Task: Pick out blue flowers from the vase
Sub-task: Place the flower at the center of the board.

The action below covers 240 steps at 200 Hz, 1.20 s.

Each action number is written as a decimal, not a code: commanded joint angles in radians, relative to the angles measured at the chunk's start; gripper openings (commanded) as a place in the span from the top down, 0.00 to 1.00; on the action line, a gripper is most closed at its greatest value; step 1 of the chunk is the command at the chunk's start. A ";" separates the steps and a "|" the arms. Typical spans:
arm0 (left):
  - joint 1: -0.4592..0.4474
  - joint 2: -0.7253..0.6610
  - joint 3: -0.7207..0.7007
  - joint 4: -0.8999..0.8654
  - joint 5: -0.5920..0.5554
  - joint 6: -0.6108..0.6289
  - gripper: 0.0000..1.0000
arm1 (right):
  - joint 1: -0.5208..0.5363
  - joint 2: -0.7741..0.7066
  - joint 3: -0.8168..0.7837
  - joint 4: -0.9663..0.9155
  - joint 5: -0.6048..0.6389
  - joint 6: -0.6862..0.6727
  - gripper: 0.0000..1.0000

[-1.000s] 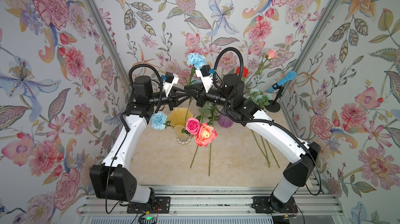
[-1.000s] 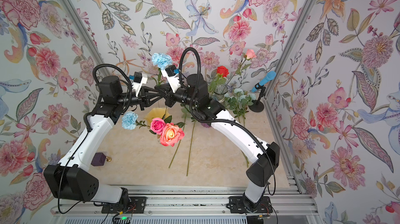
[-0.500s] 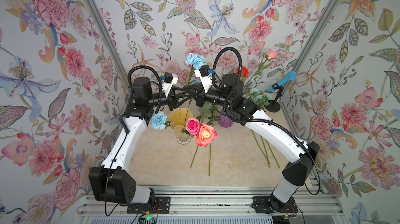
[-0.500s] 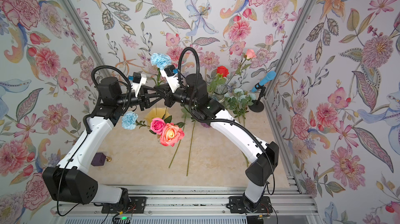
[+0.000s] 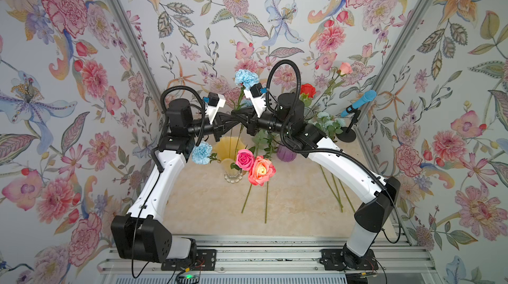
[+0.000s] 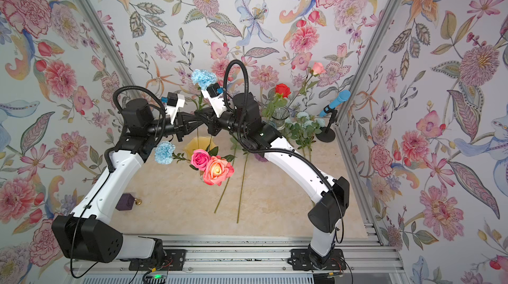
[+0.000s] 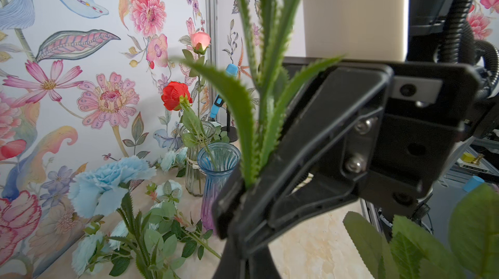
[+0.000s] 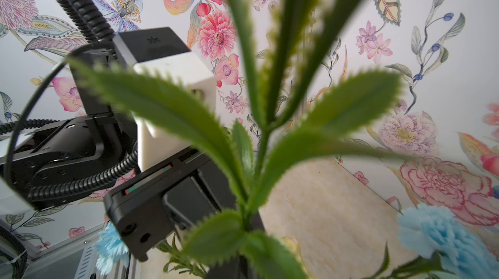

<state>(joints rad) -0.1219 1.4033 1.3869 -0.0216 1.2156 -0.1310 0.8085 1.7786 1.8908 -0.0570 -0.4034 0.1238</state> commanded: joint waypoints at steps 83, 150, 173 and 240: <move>0.005 -0.029 0.123 0.136 -0.302 -0.198 1.00 | -0.002 -0.205 -0.171 0.039 0.026 -0.008 0.12; 0.005 0.020 0.338 -0.106 -0.766 -0.126 1.00 | -0.122 -0.483 -0.469 0.149 0.079 0.045 0.00; 0.010 0.046 0.415 -0.211 -0.943 -0.089 1.00 | -0.214 -0.555 -0.559 0.217 0.045 0.112 0.00; 0.137 0.217 0.444 -0.357 -1.040 -0.055 1.00 | -0.371 -0.665 -0.652 0.185 -0.036 0.160 0.00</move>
<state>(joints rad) -0.0280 1.5410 1.8744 -0.3016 0.2405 -0.2153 0.4736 1.1709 1.2613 0.1230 -0.3939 0.2626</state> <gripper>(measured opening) 0.053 0.996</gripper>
